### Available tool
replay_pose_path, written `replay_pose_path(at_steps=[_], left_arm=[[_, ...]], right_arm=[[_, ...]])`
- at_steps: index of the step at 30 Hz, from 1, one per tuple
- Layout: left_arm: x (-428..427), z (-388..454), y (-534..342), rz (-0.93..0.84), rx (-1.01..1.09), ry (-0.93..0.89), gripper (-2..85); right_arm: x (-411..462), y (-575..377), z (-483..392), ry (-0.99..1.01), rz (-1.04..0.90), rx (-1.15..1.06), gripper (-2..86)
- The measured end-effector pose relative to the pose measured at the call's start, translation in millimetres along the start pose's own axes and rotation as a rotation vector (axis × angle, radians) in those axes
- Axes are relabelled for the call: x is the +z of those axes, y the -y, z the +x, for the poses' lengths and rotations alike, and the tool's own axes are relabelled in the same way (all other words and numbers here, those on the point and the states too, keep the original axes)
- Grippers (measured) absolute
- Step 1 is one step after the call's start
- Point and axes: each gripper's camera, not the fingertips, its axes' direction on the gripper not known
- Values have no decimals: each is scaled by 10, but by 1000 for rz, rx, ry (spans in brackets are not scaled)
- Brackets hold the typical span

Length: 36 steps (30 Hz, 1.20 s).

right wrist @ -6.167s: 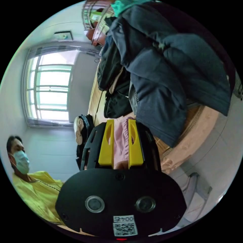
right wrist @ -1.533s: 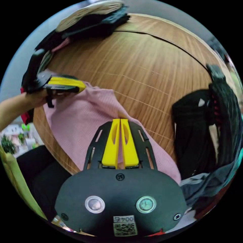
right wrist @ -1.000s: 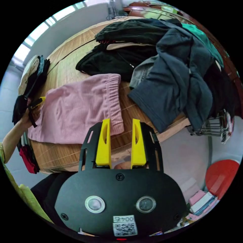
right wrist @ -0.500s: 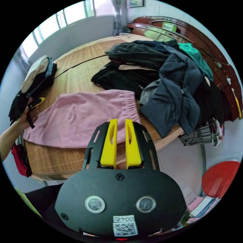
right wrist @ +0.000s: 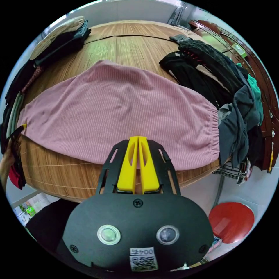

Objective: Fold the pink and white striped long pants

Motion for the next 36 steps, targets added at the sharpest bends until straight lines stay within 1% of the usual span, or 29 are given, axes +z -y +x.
replay_pose_path(at_steps=[1,2,3,4,5,7,8,9,10,11,12,13,14,15,16,18,19,21,23,26,27,36], left_arm=[[-122,-17,8,48,-6,-11,7],[-354,-91,12,133,-41,-45,7],[-515,-204,23,167,-87,-73,7],[-568,-260,35,172,-96,-77,7],[-638,-372,75,166,-107,-46,7],[-661,-522,179,146,-80,13,6],[-606,-635,277,90,-63,20,5],[-533,-760,367,-3,-64,-5,5],[-569,-816,393,1,-64,-37,5],[-706,-919,431,22,-113,-56,6],[-938,-995,424,100,-173,-21,7],[-1070,-1024,396,158,-183,-21,7],[-1297,-1104,316,247,-222,-18,9],[-1426,-1223,244,259,-282,-18,10],[-1463,-1293,209,248,-313,-22,11],[-1571,-1570,36,220,-459,-42,19],[-1604,-1617,-15,227,-492,-63,25],[-1755,-1639,-189,278,-527,-165,53],[-1833,-1600,-348,302,-553,-204,76],[-1757,-1677,-645,280,-659,-267,111],[-1733,-1733,-753,297,-701,-291,121],[-1757,-1935,-796,511,-757,-317,141]], right_arm=[[-178,18,-132,20,55,-8,-8],[-248,34,-211,39,67,-12,-8],[-355,71,-403,99,80,-30,-8],[-434,113,-644,168,93,-65,-8],[-461,142,-779,199,96,-88,-8],[-507,305,-1376,280,90,-198,-7],[-501,355,-1527,289,82,-224,-6],[-471,457,-1811,299,56,-263,-6],[-412,558,-2057,304,7,-290,-5],[-381,601,-2159,302,-16,-294,-5],[-343,665,-2325,280,-48,-290,-5],[-331,704,-2451,253,-67,-285,-5],[-323,716,-2505,239,-81,-286,-5],[-300,724,-2599,206,-105,-292,-5],[-317,721,-2669,178,-90,-304,-6],[-331,739,-2751,149,-88,-322,-6],[-333,769,-2784,145,-95,-322,-6],[-331,812,-2813,150,-104,-316,-6],[-332,833,-2826,158,-104,-314,-6],[-339,834,-2834,172,-90,-308,-6],[-341,837,-2842,173,-88,-306,-6],[-300,811,-2861,172,-74,-295,-6]])
